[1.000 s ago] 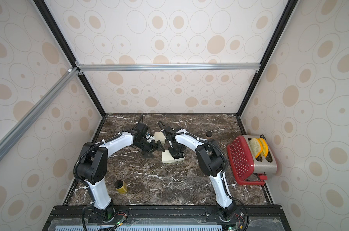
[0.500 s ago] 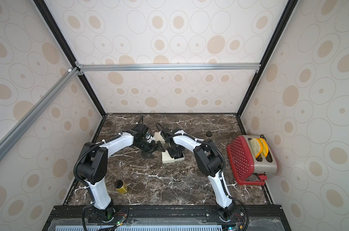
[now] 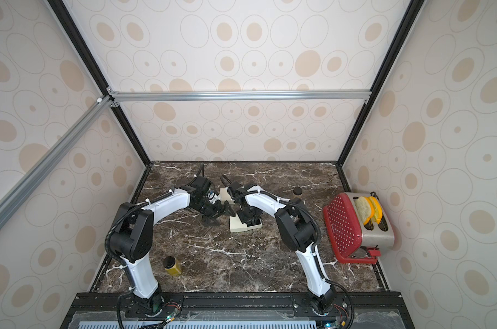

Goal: Place the earrings into the drawer-style jewelry box
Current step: Insert the earring into the inner lining.

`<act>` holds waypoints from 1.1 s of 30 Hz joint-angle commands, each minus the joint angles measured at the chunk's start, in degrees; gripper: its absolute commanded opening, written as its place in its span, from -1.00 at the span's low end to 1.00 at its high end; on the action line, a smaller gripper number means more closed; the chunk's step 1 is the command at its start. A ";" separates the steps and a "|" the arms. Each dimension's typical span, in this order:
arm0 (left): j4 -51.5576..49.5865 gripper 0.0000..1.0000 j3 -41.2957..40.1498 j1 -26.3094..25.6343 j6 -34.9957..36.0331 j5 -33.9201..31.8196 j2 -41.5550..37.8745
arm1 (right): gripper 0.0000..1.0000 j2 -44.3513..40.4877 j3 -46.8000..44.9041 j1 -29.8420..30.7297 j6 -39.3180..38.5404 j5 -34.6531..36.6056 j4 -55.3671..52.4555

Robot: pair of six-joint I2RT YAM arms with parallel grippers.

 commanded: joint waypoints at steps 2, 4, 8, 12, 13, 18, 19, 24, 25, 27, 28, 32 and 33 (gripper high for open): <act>-0.11 0.98 -0.28 0.23 -0.47 0.41 -0.04 | -0.38 -2.82 1.04 0.48 0.28 0.48 -1.98; -0.10 0.98 -0.40 0.28 -0.57 0.42 0.03 | -0.36 -3.57 0.96 0.51 0.22 -0.01 -2.03; 1.50 0.98 -0.57 0.30 -0.78 0.54 0.37 | -0.35 -5.43 0.78 0.46 0.14 -0.60 -1.83; 2.85 0.98 -0.84 0.31 -1.42 1.63 1.21 | -0.37 -7.55 -0.04 0.45 -0.51 -0.29 -1.07; 3.18 0.99 -0.88 0.24 -1.63 1.85 1.51 | -0.40 -8.15 -0.67 0.37 -0.80 -0.25 -0.46; 4.66 0.98 0.20 0.16 -3.20 2.91 3.25 | -0.69 -10.61 -6.29 -1.93 -3.17 -4.50 4.98; 4.84 0.98 0.54 0.18 -3.49 3.09 3.64 | -0.74 -10.71 -7.27 -2.58 -3.58 -6.00 6.17; 5.90 0.98 1.52 0.15 -5.11 3.92 5.42 | -0.86 -10.11 -9.42 -4.09 -4.85 -11.01 9.82; 6.37 0.98 1.49 0.09 -5.57 4.20 5.71 | -0.86 -9.79 -9.59 -4.20 -5.02 -11.36 10.11; 7.32 0.98 1.78 -0.04 -6.58 4.62 6.21 | -0.87 -9.23 -9.90 -4.71 -5.31 -11.97 10.48; 7.46 0.98 2.09 -0.19 -6.76 4.67 6.41 | -0.87 -9.05 -10.20 -5.01 -5.38 -12.11 10.76; 7.46 0.98 3.06 -0.70 -7.04 4.76 7.35 | -0.88 -9.01 -11.50 -5.70 -5.69 -12.90 11.91; 7.47 0.99 3.15 -0.80 -7.13 4.83 7.57 | -0.88 -8.89 -11.54 -5.73 -5.64 -13.06 11.99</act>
